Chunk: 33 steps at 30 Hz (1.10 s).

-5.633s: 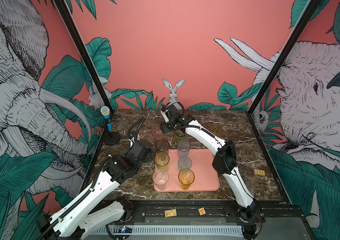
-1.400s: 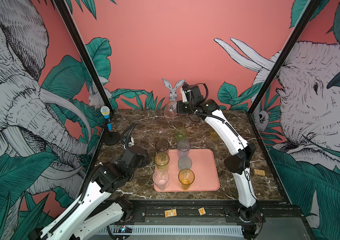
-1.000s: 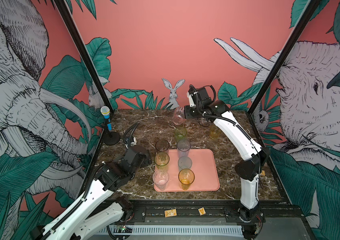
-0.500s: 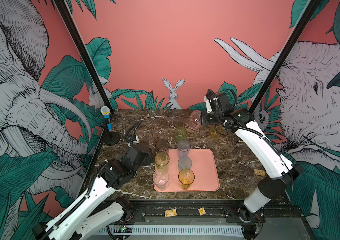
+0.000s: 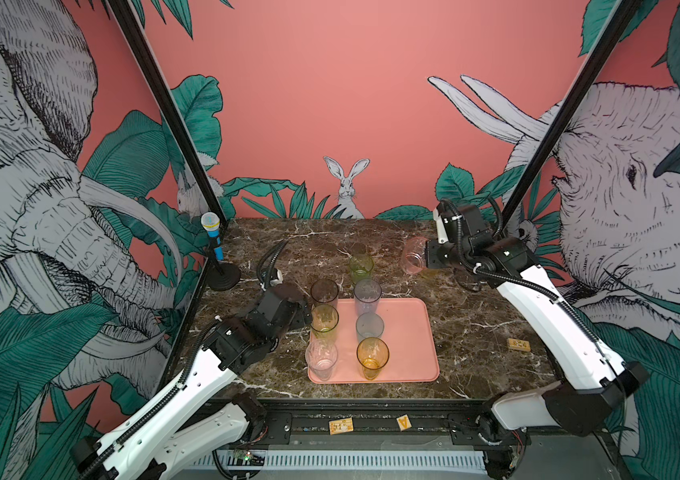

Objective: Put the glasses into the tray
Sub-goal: 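Lift the pink glass with the right gripper and carry it over the tray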

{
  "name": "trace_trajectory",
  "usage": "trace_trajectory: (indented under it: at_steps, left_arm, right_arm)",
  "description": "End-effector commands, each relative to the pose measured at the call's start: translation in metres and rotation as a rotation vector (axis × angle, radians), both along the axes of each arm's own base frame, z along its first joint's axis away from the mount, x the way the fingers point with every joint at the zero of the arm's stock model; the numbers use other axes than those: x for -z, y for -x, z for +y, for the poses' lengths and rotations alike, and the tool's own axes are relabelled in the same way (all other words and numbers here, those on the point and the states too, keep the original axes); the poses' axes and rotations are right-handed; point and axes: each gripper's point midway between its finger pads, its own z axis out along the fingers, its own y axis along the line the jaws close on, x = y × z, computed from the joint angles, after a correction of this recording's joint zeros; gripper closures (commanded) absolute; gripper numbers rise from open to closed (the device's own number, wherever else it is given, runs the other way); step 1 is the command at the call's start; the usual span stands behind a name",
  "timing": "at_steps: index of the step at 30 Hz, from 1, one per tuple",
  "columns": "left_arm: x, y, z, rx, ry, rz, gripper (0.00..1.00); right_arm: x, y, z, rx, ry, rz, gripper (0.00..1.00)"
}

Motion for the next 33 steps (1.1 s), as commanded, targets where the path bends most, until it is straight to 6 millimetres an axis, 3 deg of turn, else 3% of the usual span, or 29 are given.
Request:
trace_trajectory:
  at_steps: [1, 27, 29, 33]
  left_arm:
    - [0.003, -0.002, -0.002, 0.001, 0.002, 0.002, 0.16]
    - [0.006, 0.0, -0.003, 0.001, 0.012, 0.018, 0.16]
    - [0.006, 0.0, -0.002, 0.0, 0.012, 0.021, 0.16]
    - [0.007, 0.0, -0.002, -0.001, 0.011, 0.022, 0.16]
  right_arm:
    - [-0.007, 0.002, -0.007, 0.018, -0.01, -0.036, 1.0]
    - [0.089, 0.01, -0.013, 0.017, 0.069, 0.119, 1.0]
    - [0.107, 0.012, -0.015, 0.024, 0.086, 0.151, 1.0]
    - [0.122, 0.009, -0.016, 0.033, 0.087, 0.169, 1.0]
